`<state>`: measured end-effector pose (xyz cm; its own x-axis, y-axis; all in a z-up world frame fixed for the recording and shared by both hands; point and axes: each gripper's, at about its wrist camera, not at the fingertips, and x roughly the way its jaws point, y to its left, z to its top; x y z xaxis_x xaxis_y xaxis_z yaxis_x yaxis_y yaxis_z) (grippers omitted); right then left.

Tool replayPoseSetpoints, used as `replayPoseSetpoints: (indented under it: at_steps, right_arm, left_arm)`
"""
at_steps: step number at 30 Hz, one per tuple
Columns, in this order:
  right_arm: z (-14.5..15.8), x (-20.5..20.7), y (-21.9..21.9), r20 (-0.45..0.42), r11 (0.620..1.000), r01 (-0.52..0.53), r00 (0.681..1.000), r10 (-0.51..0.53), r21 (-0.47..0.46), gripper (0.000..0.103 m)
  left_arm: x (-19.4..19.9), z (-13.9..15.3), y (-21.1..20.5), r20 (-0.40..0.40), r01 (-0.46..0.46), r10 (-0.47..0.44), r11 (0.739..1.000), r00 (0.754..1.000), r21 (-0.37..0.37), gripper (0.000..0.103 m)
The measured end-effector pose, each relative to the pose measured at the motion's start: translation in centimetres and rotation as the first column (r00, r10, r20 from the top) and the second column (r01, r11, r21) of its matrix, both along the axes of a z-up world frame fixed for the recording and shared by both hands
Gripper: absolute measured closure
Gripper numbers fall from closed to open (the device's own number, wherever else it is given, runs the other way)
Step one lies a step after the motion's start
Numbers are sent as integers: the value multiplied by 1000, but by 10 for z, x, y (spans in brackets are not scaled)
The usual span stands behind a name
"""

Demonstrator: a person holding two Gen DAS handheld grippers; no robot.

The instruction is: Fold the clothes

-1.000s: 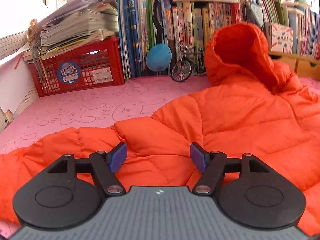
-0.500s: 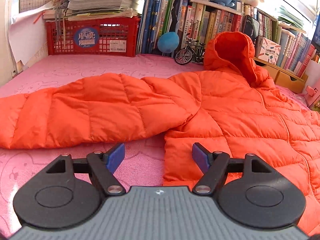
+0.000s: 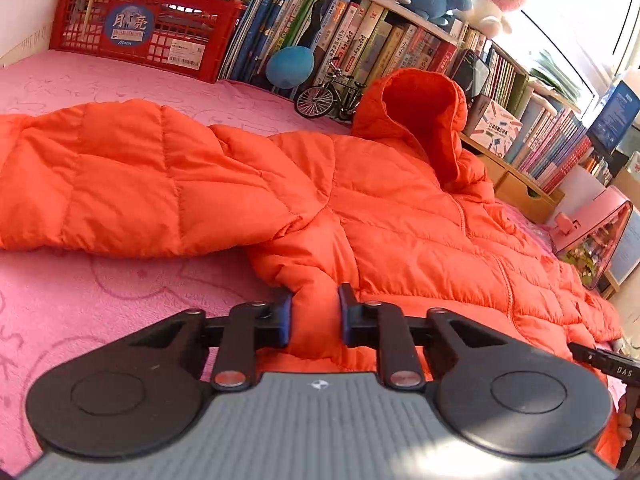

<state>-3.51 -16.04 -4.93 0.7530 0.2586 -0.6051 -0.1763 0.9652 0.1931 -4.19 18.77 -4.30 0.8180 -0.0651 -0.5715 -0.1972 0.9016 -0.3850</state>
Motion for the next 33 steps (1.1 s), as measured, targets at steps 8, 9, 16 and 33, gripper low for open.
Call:
replayPoseSetpoints:
  at_steps: [8,9,16,33]
  right_arm:
    - [32,-52,3,48,1000,19,999,-18,-17,91]
    - [36,-60,0,51,1000,27,998,-27,-12,91]
    - [19,-91,-10,-64,997,33,997,-37,-65,86]
    - [71,98,142,208,979,-168,960,190,-119,71]
  left_arm:
    - [-44,35,-4,101,29,-30,1000,994,6,93]
    - [-50,37,-4,106,32,-33,999,994,12,93]
    - [-72,31,-6,11,10,-12,990,1000,141,85]
    - [55,35,-68,89,22,-47,964,995,263,46]
